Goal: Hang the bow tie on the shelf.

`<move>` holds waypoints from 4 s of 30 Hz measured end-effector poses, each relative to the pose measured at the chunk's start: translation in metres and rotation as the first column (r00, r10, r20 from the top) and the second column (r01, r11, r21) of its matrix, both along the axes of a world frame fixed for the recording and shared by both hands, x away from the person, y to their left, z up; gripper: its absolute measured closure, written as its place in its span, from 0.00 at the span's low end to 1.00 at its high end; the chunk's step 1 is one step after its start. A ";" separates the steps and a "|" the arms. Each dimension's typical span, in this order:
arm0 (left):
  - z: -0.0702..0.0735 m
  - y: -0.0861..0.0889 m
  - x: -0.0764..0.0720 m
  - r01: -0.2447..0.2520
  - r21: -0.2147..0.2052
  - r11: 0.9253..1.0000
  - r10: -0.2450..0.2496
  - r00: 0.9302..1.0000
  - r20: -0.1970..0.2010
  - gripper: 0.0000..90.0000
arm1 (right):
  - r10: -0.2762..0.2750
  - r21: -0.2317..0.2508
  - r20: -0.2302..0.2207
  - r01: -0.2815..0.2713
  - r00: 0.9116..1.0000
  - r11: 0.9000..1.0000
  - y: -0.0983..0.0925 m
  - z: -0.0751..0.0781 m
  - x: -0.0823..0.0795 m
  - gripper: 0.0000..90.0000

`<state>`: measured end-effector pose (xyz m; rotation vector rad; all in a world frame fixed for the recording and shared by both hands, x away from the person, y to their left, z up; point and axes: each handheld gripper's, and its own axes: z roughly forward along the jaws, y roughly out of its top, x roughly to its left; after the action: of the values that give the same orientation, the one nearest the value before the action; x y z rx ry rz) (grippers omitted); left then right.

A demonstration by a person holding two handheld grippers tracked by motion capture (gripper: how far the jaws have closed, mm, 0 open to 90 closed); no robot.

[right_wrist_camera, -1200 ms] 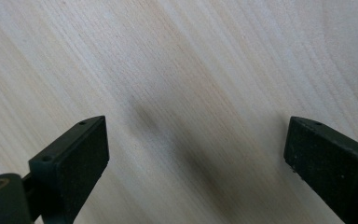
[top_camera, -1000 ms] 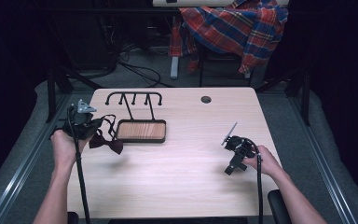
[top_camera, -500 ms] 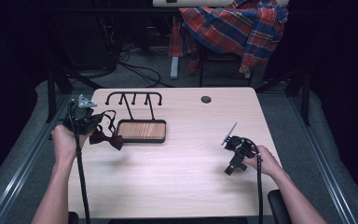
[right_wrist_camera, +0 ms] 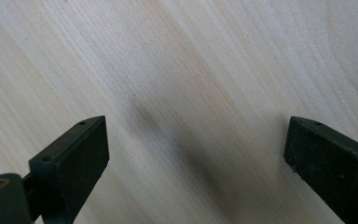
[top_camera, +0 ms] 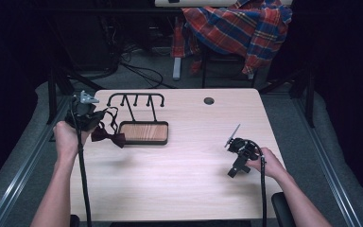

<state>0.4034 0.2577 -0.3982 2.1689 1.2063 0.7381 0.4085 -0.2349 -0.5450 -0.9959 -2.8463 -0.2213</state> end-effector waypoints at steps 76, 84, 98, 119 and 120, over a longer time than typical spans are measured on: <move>-0.018 0.009 0.077 -0.112 0.032 0.993 0.113 0.993 -0.031 0.98 | 0.002 -0.003 -0.006 -0.002 1.000 1.000 0.001 -0.001 0.000 0.07; -0.027 0.013 0.079 -0.125 0.024 0.992 0.126 0.991 -0.054 0.96 | 0.005 -0.004 -0.006 -0.005 1.000 1.000 0.001 -0.001 -0.001 0.07; -0.043 0.017 0.077 -0.122 -0.001 0.992 0.122 0.989 -0.086 0.82 | 0.007 -0.008 -0.012 -0.007 1.000 1.000 0.001 -0.002 -0.001 0.07; -0.036 0.029 0.063 -0.184 -0.031 0.982 0.181 0.978 -0.100 0.22 | 0.010 -0.010 -0.008 -0.010 1.000 1.000 0.002 -0.001 -0.001 0.07; -0.034 0.030 0.062 -0.183 -0.036 0.983 0.178 0.978 -0.106 0.19 | 0.007 -0.011 -0.013 -0.007 1.000 1.000 0.002 -0.001 -0.001 0.07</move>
<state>0.4651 0.2877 -0.4321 2.1012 1.4736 0.6722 0.4078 -0.2328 -0.5461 -0.9851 -2.8416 -0.1983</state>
